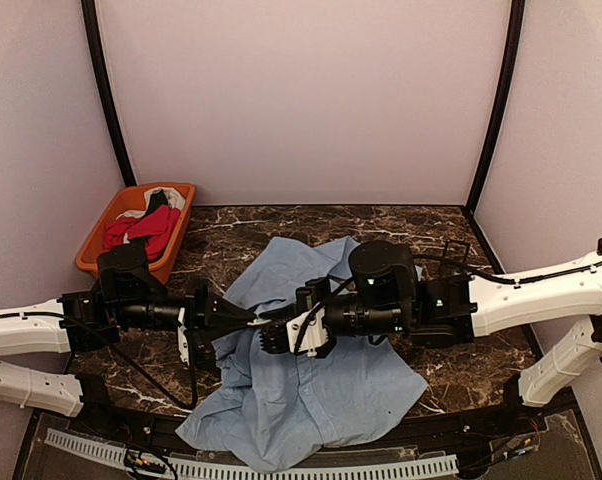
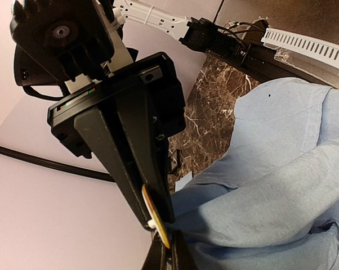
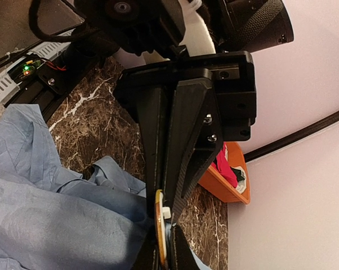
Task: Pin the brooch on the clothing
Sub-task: Close the brooch on the flattened clothing.
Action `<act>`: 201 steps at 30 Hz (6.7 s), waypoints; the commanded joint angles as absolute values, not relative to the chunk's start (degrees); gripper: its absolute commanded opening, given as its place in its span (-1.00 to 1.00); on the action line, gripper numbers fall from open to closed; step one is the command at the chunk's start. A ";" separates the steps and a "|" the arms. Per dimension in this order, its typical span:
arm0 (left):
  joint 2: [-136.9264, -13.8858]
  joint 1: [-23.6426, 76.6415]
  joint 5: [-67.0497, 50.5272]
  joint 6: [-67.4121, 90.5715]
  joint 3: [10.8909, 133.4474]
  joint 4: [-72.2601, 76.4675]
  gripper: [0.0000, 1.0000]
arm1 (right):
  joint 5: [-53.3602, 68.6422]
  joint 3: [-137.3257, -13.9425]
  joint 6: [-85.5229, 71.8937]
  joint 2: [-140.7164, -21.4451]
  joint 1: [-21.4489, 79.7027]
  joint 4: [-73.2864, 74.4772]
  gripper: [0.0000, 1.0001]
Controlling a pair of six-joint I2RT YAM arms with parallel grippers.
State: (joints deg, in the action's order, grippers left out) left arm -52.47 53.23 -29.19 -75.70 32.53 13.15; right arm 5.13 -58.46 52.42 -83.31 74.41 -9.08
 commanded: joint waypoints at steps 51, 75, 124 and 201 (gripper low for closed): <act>-55.43 53.11 -17.21 -82.69 31.01 26.56 -0.99 | -3.90 -46.16 67.47 -93.73 80.54 -24.76 -1.00; -57.76 52.73 -27.04 -64.85 32.67 28.81 -0.99 | 16.30 -50.68 71.59 -88.24 80.52 -7.61 -0.99; -54.27 53.00 -27.55 -68.94 31.04 27.22 -0.99 | 16.54 -57.22 62.53 -92.33 76.79 -4.74 0.34; -54.35 53.33 -28.08 -70.41 31.07 25.56 -0.99 | 9.70 -53.44 54.36 -83.42 71.58 -16.59 0.50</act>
